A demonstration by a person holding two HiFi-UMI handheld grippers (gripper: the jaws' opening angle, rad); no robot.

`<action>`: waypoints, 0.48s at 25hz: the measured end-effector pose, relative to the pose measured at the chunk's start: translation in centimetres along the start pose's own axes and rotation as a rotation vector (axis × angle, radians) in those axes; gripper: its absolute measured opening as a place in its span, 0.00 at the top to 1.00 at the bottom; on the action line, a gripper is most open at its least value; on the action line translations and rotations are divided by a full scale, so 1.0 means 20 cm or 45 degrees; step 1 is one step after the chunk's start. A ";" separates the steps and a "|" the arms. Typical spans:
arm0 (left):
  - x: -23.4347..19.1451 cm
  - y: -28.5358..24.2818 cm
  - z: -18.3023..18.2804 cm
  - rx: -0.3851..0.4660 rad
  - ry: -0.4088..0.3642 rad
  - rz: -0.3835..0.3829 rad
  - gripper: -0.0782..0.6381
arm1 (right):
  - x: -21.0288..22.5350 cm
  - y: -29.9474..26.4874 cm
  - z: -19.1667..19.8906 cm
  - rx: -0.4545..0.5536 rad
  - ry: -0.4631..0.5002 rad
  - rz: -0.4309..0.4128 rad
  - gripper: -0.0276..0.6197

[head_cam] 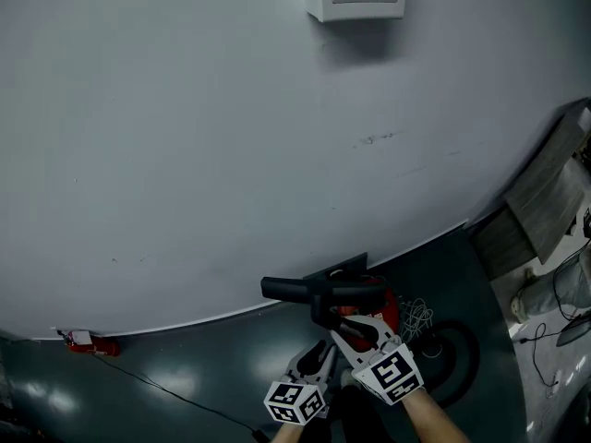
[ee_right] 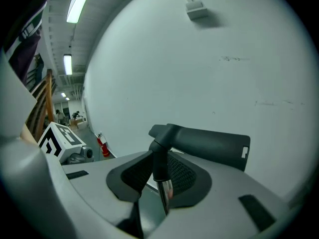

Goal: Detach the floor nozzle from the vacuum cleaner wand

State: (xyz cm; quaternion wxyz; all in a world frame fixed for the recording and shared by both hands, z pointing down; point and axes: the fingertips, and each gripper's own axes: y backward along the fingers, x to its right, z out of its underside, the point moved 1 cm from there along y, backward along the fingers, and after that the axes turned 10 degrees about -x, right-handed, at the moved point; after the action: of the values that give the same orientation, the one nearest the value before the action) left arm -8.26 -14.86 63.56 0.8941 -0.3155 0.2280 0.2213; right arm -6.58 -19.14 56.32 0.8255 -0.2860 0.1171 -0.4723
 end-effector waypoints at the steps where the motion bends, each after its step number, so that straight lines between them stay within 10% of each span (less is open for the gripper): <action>1: -0.02 -0.03 0.01 0.013 -0.009 0.005 0.74 | 0.00 -0.03 0.01 -0.014 0.020 0.004 0.83; 12: -0.05 -0.29 0.03 0.102 -0.127 0.230 0.68 | -0.01 -0.21 0.07 -0.094 0.149 -0.081 0.71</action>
State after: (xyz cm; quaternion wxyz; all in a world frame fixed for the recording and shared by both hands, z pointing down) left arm -5.78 -18.70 67.21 0.8927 -0.2463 0.2193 0.3072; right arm -8.94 -20.10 59.83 0.7908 -0.2916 0.1735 -0.5094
